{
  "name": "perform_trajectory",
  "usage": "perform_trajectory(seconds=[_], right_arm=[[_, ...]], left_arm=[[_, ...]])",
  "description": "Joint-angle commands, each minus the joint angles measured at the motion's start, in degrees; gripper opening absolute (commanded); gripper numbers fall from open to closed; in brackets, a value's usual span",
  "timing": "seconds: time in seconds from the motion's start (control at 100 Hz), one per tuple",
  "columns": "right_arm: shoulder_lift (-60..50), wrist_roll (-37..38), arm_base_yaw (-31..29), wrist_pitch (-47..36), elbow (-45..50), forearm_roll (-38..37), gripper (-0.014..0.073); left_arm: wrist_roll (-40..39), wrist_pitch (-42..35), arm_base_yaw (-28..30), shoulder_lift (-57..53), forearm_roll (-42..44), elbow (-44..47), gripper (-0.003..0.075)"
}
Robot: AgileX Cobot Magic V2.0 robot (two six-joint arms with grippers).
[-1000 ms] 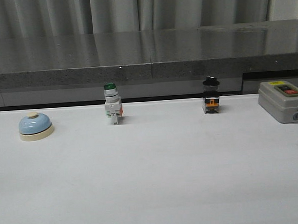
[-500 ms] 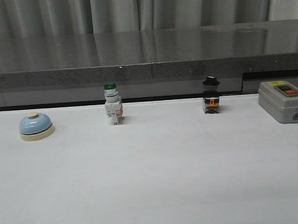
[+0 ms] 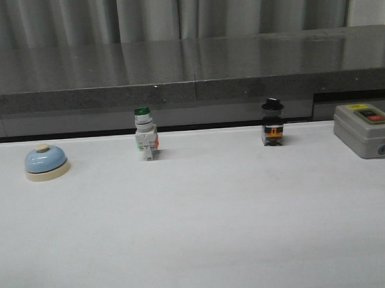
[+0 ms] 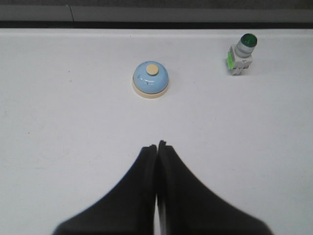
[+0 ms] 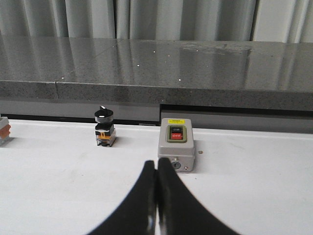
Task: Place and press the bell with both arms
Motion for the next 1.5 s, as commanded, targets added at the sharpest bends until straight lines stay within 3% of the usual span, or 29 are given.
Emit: perform_trajectory(seconds=[0.0, 0.12, 0.21, 0.28, 0.38, 0.46, 0.59, 0.85, 1.2, 1.49], right_arm=[[-1.0, -0.5, -0.3, -4.9, -0.8, 0.0, -0.006], [-1.0, -0.5, -0.3, -4.9, -0.8, 0.0, -0.006], [-1.0, -0.5, -0.3, -4.9, -0.8, 0.0, -0.006], [-1.0, -0.5, -0.3, -4.9, -0.8, 0.0, -0.006], [-1.0, -0.5, -0.3, -4.9, -0.8, 0.0, -0.006], [-1.0, -0.5, -0.3, -4.9, -0.8, 0.0, -0.006], [-1.0, -0.5, -0.3, -4.9, -0.8, 0.0, -0.006], [-1.0, -0.5, -0.3, -4.9, -0.8, 0.0, -0.006], [-1.0, -0.5, -0.3, -4.9, -0.8, 0.0, -0.006], [-1.0, -0.5, -0.3, -4.9, -0.8, 0.0, -0.006]], left_arm=[[0.3, -2.7, 0.2, 1.4, -0.9, -2.1, -0.002], [0.3, -2.9, 0.2, 2.7, -0.9, -2.1, -0.0011], [1.4, -2.9, 0.2, 2.6, -0.9, -2.1, 0.0073], [1.5, -2.9, 0.2, 2.6, -0.9, -2.1, 0.0214], [1.5, -2.9, 0.2, 2.6, -0.9, -2.1, 0.0527], [1.5, -3.0, 0.2, 2.6, -0.9, -2.1, 0.072], [1.3, -2.9, 0.2, 2.6, -1.1, -2.1, 0.0648], [1.6, -3.1, 0.2, 6.6, -3.4, -3.8, 0.0648], [4.2, -4.5, 0.2, 23.8, -3.4, -16.0, 0.0647], [4.5, -4.8, -3.1, 40.9, -2.8, -28.2, 0.0647]])
